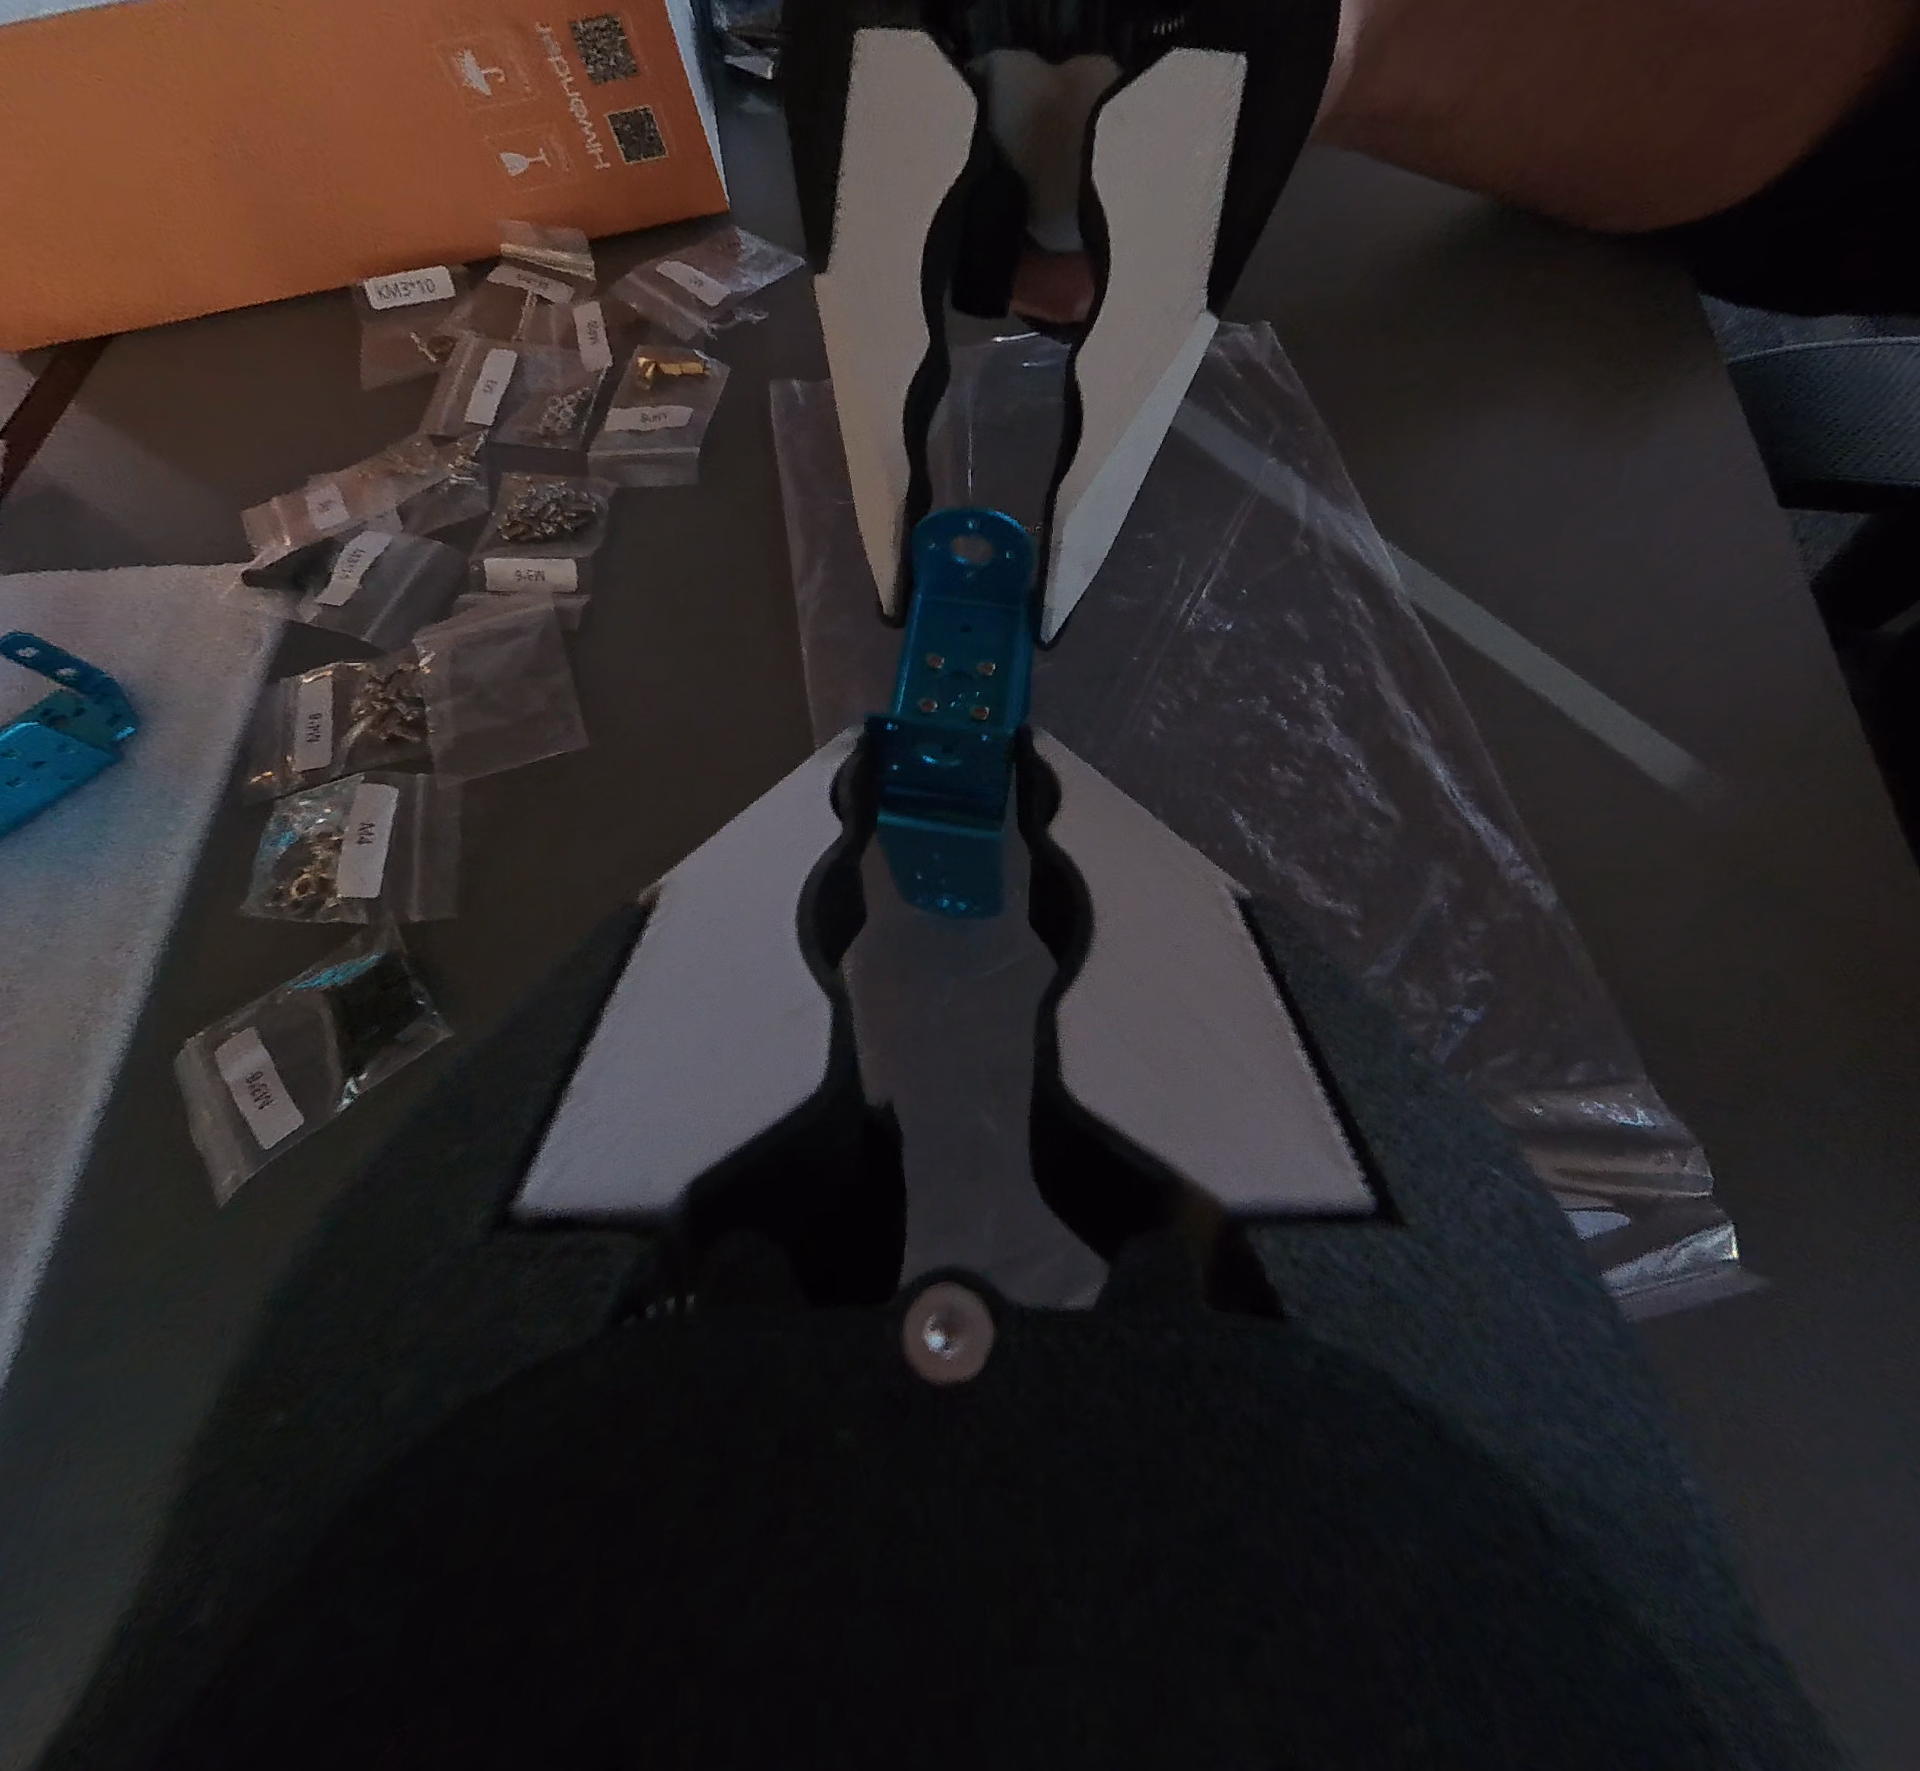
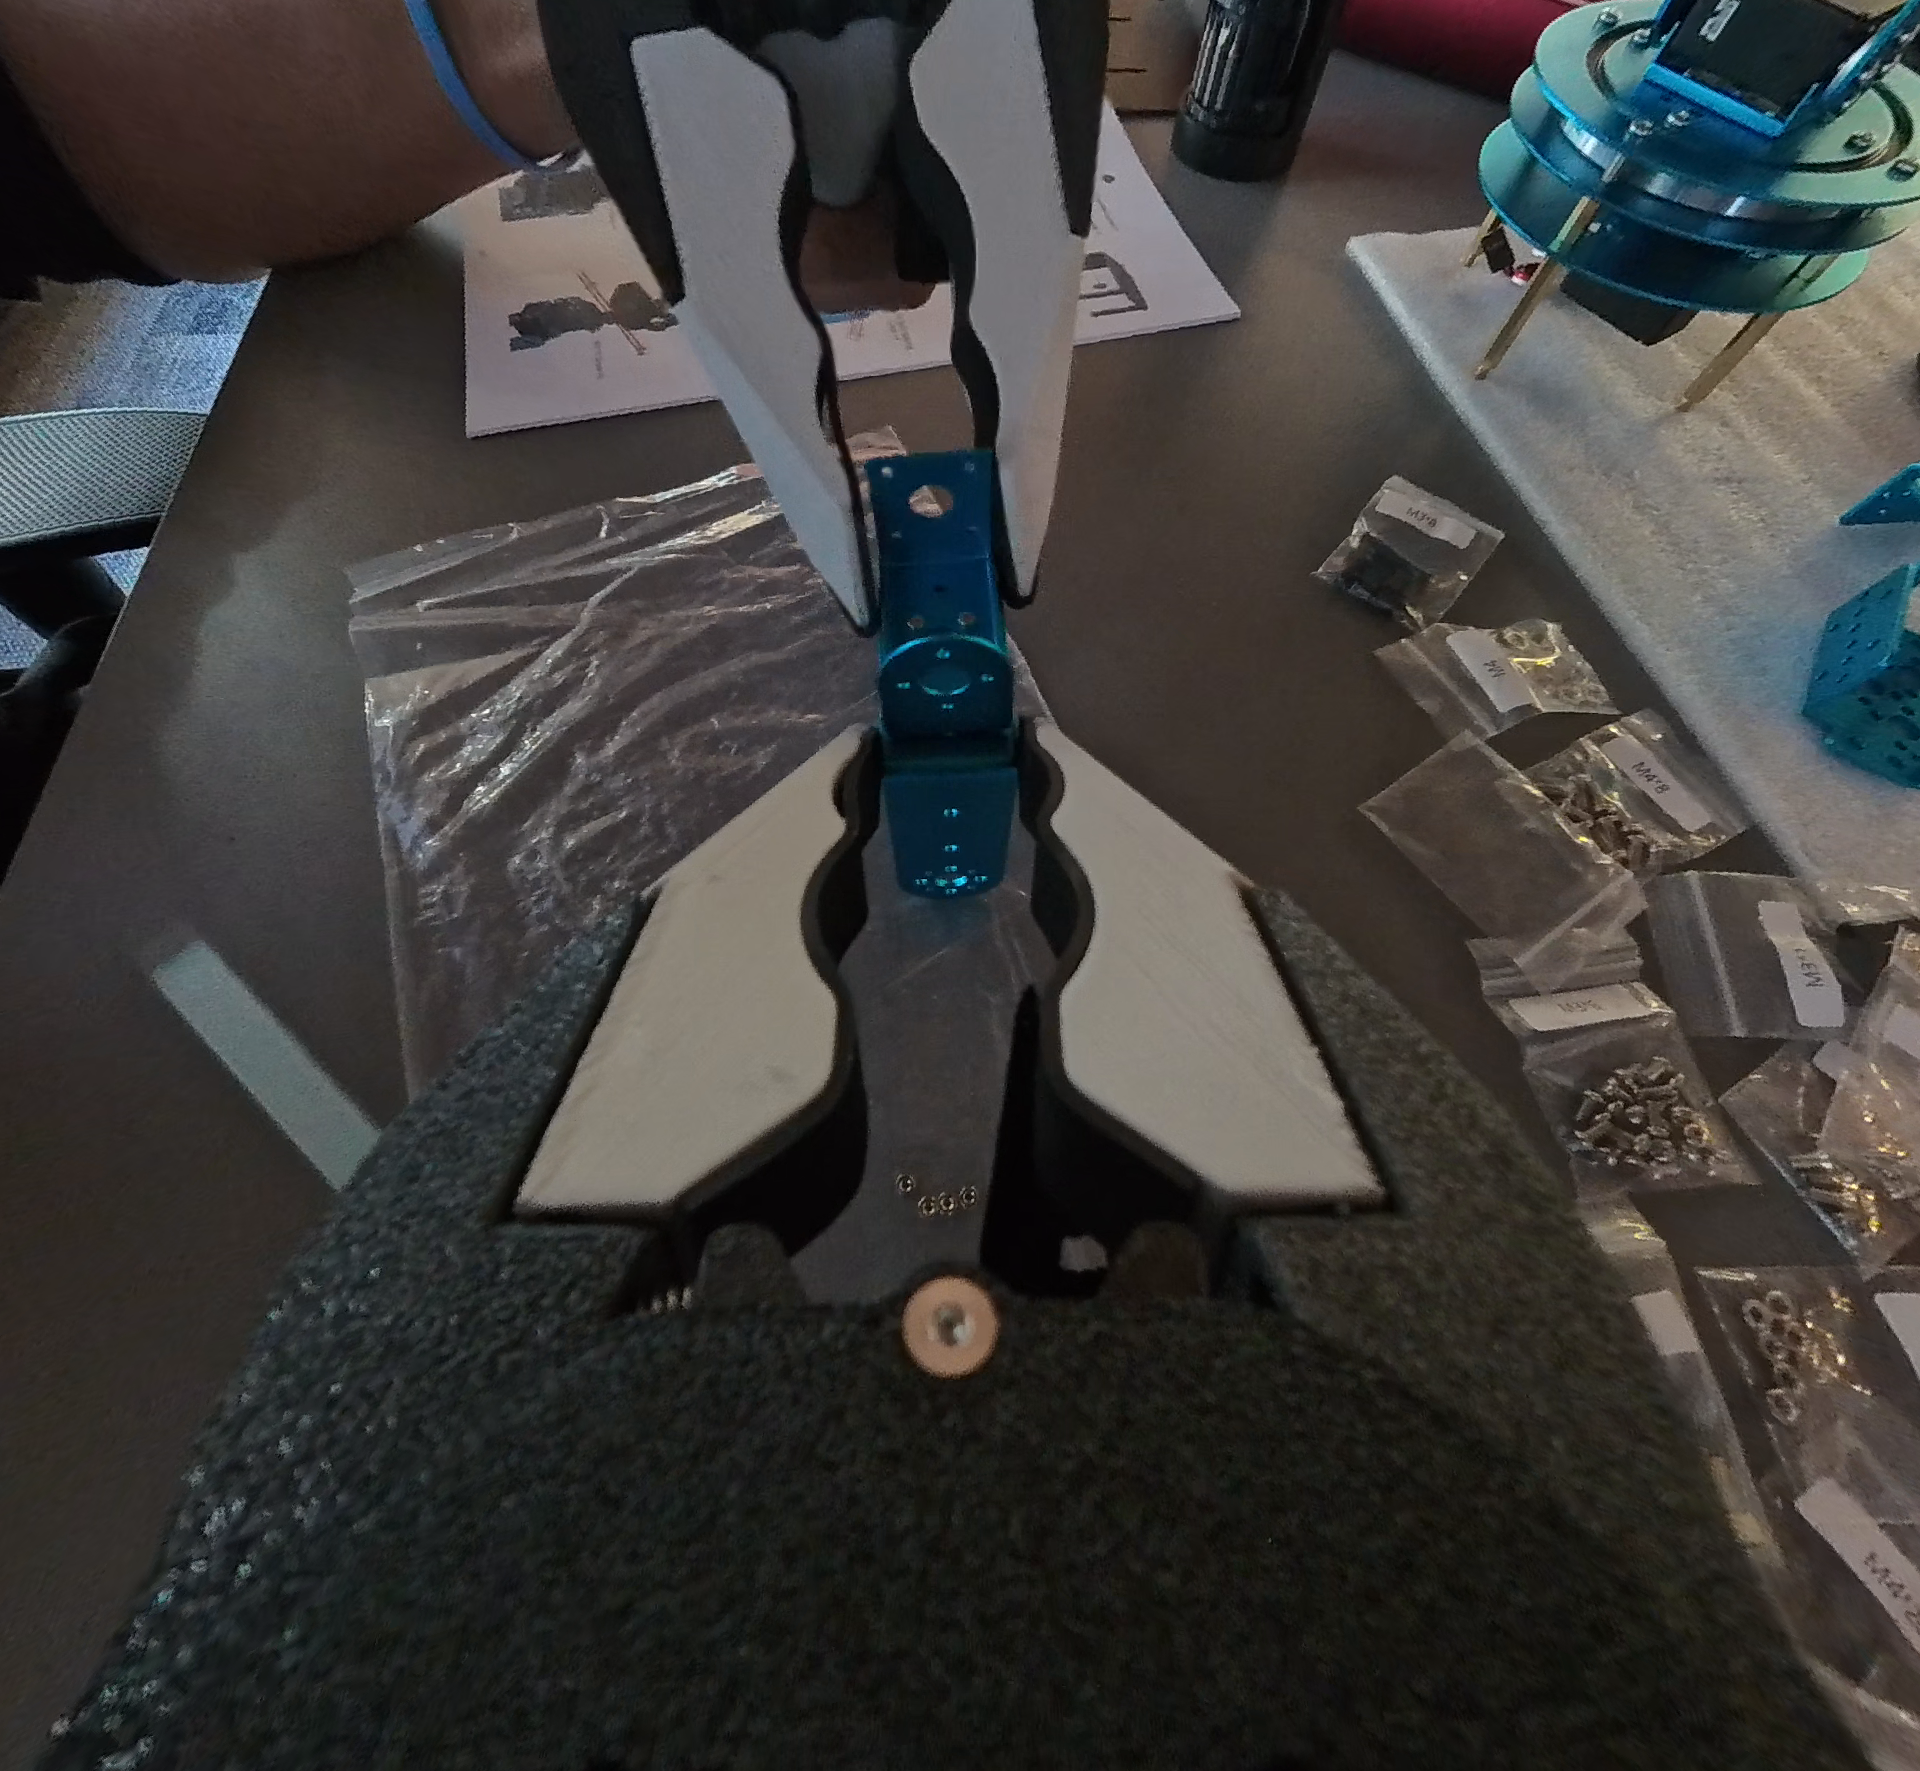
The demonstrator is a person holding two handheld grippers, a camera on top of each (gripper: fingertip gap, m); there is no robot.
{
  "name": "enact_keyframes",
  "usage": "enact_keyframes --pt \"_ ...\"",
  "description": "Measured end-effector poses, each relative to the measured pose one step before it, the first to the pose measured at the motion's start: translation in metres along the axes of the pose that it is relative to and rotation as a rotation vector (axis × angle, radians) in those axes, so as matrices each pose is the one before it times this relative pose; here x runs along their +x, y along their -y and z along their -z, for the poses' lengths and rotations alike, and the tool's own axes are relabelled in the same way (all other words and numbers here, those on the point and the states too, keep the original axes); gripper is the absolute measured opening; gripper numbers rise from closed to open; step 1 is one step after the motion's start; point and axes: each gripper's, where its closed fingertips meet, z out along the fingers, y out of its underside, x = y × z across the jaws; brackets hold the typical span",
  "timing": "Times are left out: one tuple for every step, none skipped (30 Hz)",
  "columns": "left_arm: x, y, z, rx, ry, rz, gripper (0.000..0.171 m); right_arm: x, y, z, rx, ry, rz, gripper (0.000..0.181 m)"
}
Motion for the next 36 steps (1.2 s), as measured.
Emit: enact_keyframes --pt "-0.0003 -0.00002 0.00003 0.00351 -0.0038 0.0065 0.026 0.00036 -0.00004 -0.00018 0.0009 -0.0035 0.0002 0.026" --pt "-0.00031 -0.0001 0.00001 0.00222 -0.002 0.0047 0.026 0.00031 -0.00003 -0.00016 0.0012 -0.0015 -0.0004 0.026" --pt "-0.00004 -0.00003 -0.00002 0.00117 -0.0027 0.0037 0.026 -0.0002 -0.00002 0.00014 0.0007 0.0024 -0.0037 0.026" --pt "0.00017 -0.00007 -0.00004 0.00169 -0.0024 0.0024 0.026 -0.0001 -0.00009 0.00001 0.0005 0.0025 -0.0043 0.026" --pt "0.00004 -0.00003 0.00005 0.00274 -0.0015 0.0012 0.026 0.00008 -0.00007 -0.00011 0.0011 0.0012 -0.0024 0.026" --pt "-0.00012 -0.00003 0.00003 0.00266 -0.0012 0.0027 0.025 0.00017 -0.00002 -0.00009 0.0016 0.0005 -0.0014 0.026" --pt "-0.00033 -0.00007 -0.00002 0.00197 -0.0008 0.0041 0.026 0.00027 0.00004 -0.00006 0.0012 -0.0001 -0.0021 0.026" --pt "-0.00031 -0.00009 -0.00005 0.00278 -0.0009 0.0037 0.026 0.00028 -0.00008 0.0 0.0016 0.0004 -0.0026 0.026" --pt "-0.0003 0.00001 0.00002 0.00294 -0.0003 0.0021 0.026 0.00024 -0.00016 0.00003 0.0009 0.0 -0.0021 0.026" --pt "-0.00029 -0.00007 -0.0002 0.0018 0.0 -0.0002 0.026 0.00013 -0.00005 0.00005 0.001 0.0004 -0.0008 0.026" --pt "-0.00013 -0.00052 -0.00033 -0.00142 0.0003 -0.0005 0.026 -0.00003 -0.00026 -0.00006 0.0005 0.0019 -0.0013 0.026" --pt "-0.0004 -0.00261 -0.00106 -0.01218 0.0013 -0.0021 0.028 -0.00059 -0.0004 0.00005 -0.0014 0.0048 -0.0027 0.026" --pt "-0.00039 -0.00425 -0.00175 -0.0211 0.0023 -0.0047 0.03 -0.00088 -0.00076 0.00001 -0.0029 0.0062 -0.0002 0.026" --pt "-0.00064 -0.00348 -0.00198 -0.01476 0.0038 -0.0057 0.031 -0.00024 -0.0004 -0.00007 -0.0022 0.0002 0.0016 0.027" --pt "0.00036 -0.00148 -0.00188 -0.00126 -0.0025 -0.0009 0.031 0.00038 -0.00035 -0.00007 -0.0028 -0.003 0.0018 0.027" --pt "0.00158 -0.00084 -0.00171 0.0003 -0.0113 0.0023 0.03 0.0001 -0.00023 -0.00013 -0.0019 -0.0012 0.0013 0.026" --pt "0.00045 -0.00064 -0.00126 -0.00062 -0.0043 0.0015 0.03 -0.00007 -0.00018 -0.00007 -0.0011 -0.0007 0.0005 0.027" --pt "-0.00009 -0.00022 -0.0006 0.00112 -0.0007 0.0012 0.03 0.00033 -0.00033 -0.00002 -0.0011 -0.0023 0.0002 0.027" --pt "-0.0005 0.00048 0.00008 0.00332 0.0022 0.002 0.031 0.00083 -0.0004 0.00006 -0.0026 -0.0058 0.0011 0.027" --pt "-0.00047 0.00098 0.00041 0.00601 0.0021 0.0034 0.031 0.00061 -0.00009 0.00007 -0.0006 -0.0046 0.0028 0.027" --pt "-0.00008 0.00145 0.00086 0.00779 -0.0015 0.0033 0.032 0.0002 -0.00007 0.00001 0.0005 -0.0019 0.0015 0.026" --pt "-0.0006 0.00222 0.00131 0.01145 0.002 0.0036 0.033 0.00035 -0.00004 -0.00002 0.0006 -0.0019 0.0004 0.026" --pt "-0.00088 0.00252 0.00152 0.01344 0.0032 0.005 0.034 0.00018 -0.00004 -0.00002 0.0018 -0.0005 -0.0007 0.026" --pt "-0.00036 0.00197 0.00121 0.01039 -0.0011 0.007 0.033 0.00019 0.00004 -0.00003 0.0014 0.0 -0.002 0.027" --pt "0.0002 0.00081 0.00054 0.00467 -0.0064 0.0065 0.03 0.00036 -0.00006 0.00009 -0.0002 -0.0034 0.0027 0.027" --pt "-0.00003 -0.00018 0.00005 0.00087 -0.0026 0.0037 0.028 0.00025 0.00003 0.00013 -0.0003 -0.0046 0.0058 0.026" --pt "0.00018 -0.00009 0.0 0.00158 -0.0022 -0.0002 0.028 -0.00004 -0.00004 -0.00008 -0.0011 -0.0024 0.0034 0.027" --pt "0.00018 -0.0001 0.00017 0.00129 -0.0013 -0.002 0.028 0.00012 -0.00003 -0.0001 -0.0022 -0.0026 0.0015 0.027" --pt "0.00004 -0.00006 0.00011 0.00006 -0.0005 0.0004 0.028 0.00044 -0.00011 -0.0002 -0.0025 -0.0047 0.0029 0.027" --pt "0.00023 0.0 -0.00003 -0.00023 -0.0019 0.0014 0.027 0.00068 -0.00031 -0.00015 -0.0031 -0.0061 0.0047 0.027" --pt "0.00005 0.00009 -0.0002 0.00092 -0.0004 0.0004 0.027 0.00129 -0.0005 -0.00012 -0.0029 -0.0122 0.0069 0.027" --pt "-0.00021 0.00017 -0.00021 0.00161 0.001 0.0009 0.027 0.00188 -0.00034 -0.00004 -0.0037 -0.0171 0.0103 0.03" --pt "0.0 -0.00005 -0.0001 0.00003 -0.0003 0.0013 0.027 0.00115 -0.00001 0.00016 -0.0035 -0.0158 0.0123 0.032" --pt "-0.00031 -0.00008 0.00009 -0.00152 0.0007 0.0021 0.027 0.0019 0.00007 0.00028 -0.0075 -0.0244 0.0174 0.034" --pt "-0.00045 0.00005 -0.00003 -0.00091 0.002 0.0031 0.027 0.00294 0.00008 0.00066 -0.0115 -0.0385 0.0243 0.038" --pt "-0.00047 0.00003 -0.00003 -0.00001 0.0013 0.0023 0.027 0.00107 0.00131 0.00118 -0.0096 -0.0332 0.0312 0.041"
